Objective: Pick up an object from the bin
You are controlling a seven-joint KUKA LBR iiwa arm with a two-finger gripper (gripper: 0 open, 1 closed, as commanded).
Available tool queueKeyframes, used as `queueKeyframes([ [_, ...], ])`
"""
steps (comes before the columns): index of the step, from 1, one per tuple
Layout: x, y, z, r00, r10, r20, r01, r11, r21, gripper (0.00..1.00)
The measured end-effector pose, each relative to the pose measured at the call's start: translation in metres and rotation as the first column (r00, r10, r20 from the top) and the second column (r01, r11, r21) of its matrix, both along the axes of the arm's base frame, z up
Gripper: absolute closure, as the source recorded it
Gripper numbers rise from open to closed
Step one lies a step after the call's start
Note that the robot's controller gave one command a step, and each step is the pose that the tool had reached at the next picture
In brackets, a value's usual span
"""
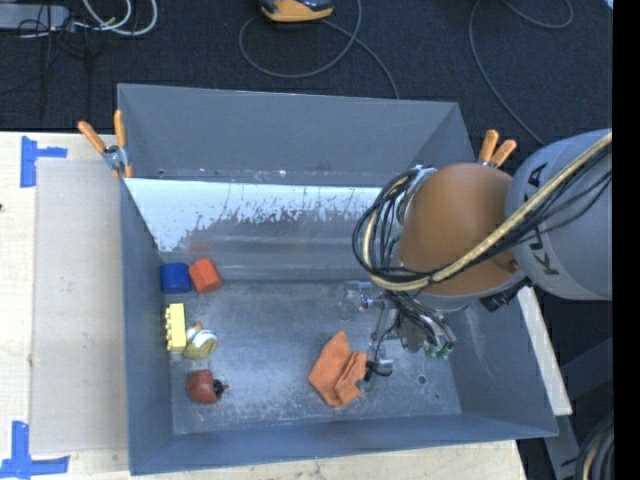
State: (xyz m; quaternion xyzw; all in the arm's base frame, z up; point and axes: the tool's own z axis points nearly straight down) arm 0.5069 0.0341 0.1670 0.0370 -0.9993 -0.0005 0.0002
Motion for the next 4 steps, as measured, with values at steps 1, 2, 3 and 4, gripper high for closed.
queueKeyframes([
  [1,-0.016,-0.02,-0.055,0.989,0.148,-0.001,-0.148,0.989,0.0,0.0],
  [2,-0.029,-0.014,-0.098,0.95,0.313,-0.002,-0.313,0.95,0.002,1.0],
  [3,-0.029,-0.014,-0.098,0.95,0.312,-0.002,-0.312,0.95,0.002,1.0],
  [4,-0.027,-0.021,0.01,0.955,0.296,-0.003,-0.296,0.955,0.003,1.0],
])
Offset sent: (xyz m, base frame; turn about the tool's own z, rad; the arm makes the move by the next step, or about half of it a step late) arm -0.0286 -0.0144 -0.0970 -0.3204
